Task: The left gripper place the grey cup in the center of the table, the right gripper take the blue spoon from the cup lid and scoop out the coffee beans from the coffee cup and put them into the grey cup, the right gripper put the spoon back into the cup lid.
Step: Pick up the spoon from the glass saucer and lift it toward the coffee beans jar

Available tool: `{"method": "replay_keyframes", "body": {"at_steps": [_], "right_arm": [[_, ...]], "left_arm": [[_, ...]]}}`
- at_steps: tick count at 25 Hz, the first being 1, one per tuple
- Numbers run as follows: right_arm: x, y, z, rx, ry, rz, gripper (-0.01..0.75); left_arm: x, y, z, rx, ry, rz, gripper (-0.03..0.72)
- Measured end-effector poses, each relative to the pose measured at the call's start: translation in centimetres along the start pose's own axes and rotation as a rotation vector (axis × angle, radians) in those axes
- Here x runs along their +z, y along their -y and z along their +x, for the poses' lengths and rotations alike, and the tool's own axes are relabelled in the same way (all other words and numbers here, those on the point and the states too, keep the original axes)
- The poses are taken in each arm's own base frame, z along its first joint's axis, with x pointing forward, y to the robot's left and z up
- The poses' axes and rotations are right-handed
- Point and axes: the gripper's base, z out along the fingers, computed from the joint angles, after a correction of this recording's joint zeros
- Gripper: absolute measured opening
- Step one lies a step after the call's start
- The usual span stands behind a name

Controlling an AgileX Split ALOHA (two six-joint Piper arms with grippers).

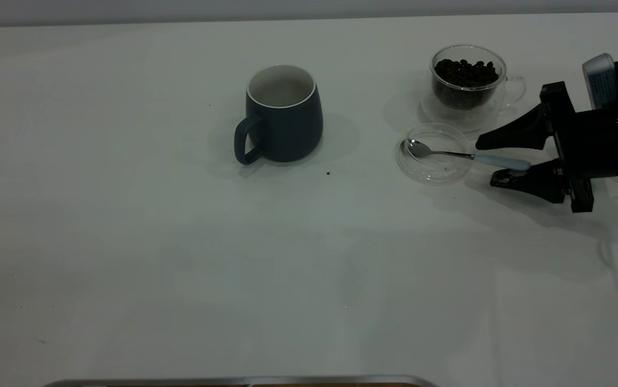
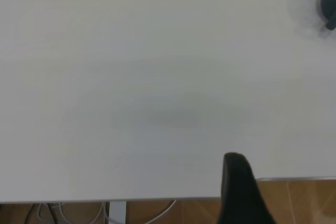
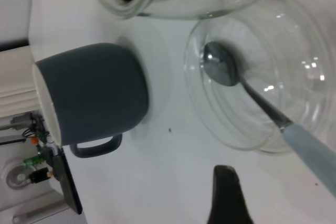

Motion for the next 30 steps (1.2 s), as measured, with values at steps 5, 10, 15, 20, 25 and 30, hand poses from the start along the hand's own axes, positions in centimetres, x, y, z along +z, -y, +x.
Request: {"method": "replay_keyframes", "body": {"at_steps": [5, 10, 15, 20, 25, 30], "right_arm": [[0.0, 0.0, 0.0, -0.013, -0.001, -0.004, 0.442], [0.0, 0.0, 0.0, -0.027, 0.0, -0.003, 0.271], [-0.5, 0.2, -0.3, -0.059, 0.015, -0.017, 0.134], [-0.8, 0.1, -0.5, -0.083, 0.023, -0.038, 0.112], [-1.1, -0.2, -0.4, -0.105, 0.009, -0.04, 0.111], [-2.5, -1.8, 0.3, -0.126, 0.013, -0.042, 0.111]], "left_arm": [[0.0, 0.0, 0.0, 0.0, 0.0, 0.0, 0.497], [0.0, 0.0, 0.0, 0.0, 0.0, 0.0, 0.497], [0.0, 0.0, 0.0, -0.003, 0.0, 0.0, 0.497], [0.0, 0.0, 0.0, -0.002, 0.0, 0.0, 0.497], [0.0, 0.0, 0.0, -0.002, 0.0, 0.0, 0.497], [0.0, 0.0, 0.0, -0.002, 0.0, 0.0, 0.497]]}}
